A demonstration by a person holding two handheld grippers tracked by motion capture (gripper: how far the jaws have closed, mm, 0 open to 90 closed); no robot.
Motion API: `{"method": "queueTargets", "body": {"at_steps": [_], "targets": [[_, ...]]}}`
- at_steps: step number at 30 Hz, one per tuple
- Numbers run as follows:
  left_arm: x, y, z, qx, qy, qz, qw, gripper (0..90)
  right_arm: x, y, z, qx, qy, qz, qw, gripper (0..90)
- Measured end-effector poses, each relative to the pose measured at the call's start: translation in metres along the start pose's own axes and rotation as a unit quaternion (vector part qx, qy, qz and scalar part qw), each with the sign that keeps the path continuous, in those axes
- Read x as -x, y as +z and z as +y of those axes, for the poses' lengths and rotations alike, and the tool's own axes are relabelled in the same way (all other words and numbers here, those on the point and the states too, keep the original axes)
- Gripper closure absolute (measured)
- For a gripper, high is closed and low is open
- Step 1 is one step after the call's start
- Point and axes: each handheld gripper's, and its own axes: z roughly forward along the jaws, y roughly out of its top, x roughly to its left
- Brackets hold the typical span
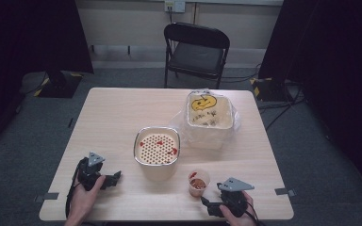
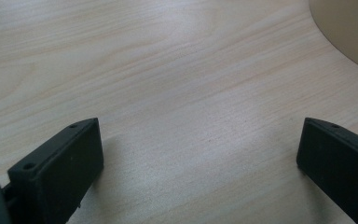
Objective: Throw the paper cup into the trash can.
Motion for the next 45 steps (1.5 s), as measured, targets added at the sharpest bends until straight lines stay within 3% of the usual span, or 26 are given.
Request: {"method": "queueTargets", "body": {"at_steps": [2, 7, 10, 18, 23, 33, 45], "targets": [[0.000, 0.000, 0.000, 0.000, 0.000, 0.000, 1.0000, 0.0, -0.003, 0.003, 0.003, 0.005, 0.002, 0.012, 0.9999, 18.5], [0.000, 0.000, 0.000, 0.000, 0.000, 0.000, 1.0000, 0.0, -0.012, 0.013, 0.014, 0.014, -0.021, 0.021, 0.9995, 17.8], [0.000, 0.000, 0.000, 0.000, 0.000, 0.000, 1.0000, 0.0, -0.011, 0.021, 0.017, 0.016, -0.014, 0.030, 0.9993, 19.2], [0.000, 0.000, 0.000, 0.000, 0.000, 0.000, 1.0000, 0.0, -0.009, 0.032, 0.026, 0.031, -0.020, 0.029, 0.9989, 23.4], [0.000, 0.000, 0.000, 0.000, 0.000, 0.000, 1.0000, 0.0, -0.009, 0.036, 0.026, 0.033, -0.019, 0.034, 0.9987, 30.9], [0.000, 0.000, 0.000, 0.000, 0.000, 0.000, 1.0000, 0.0, -0.006, 0.034, 0.027, 0.051, -0.024, 0.021, 0.9982, 39.3], [0.000, 0.000, 0.000, 0.000, 0.000, 0.000, 1.0000, 0.0, -0.005, 0.023, 0.046, 0.104, -0.032, -0.006, 0.9940, 41.1]]}}
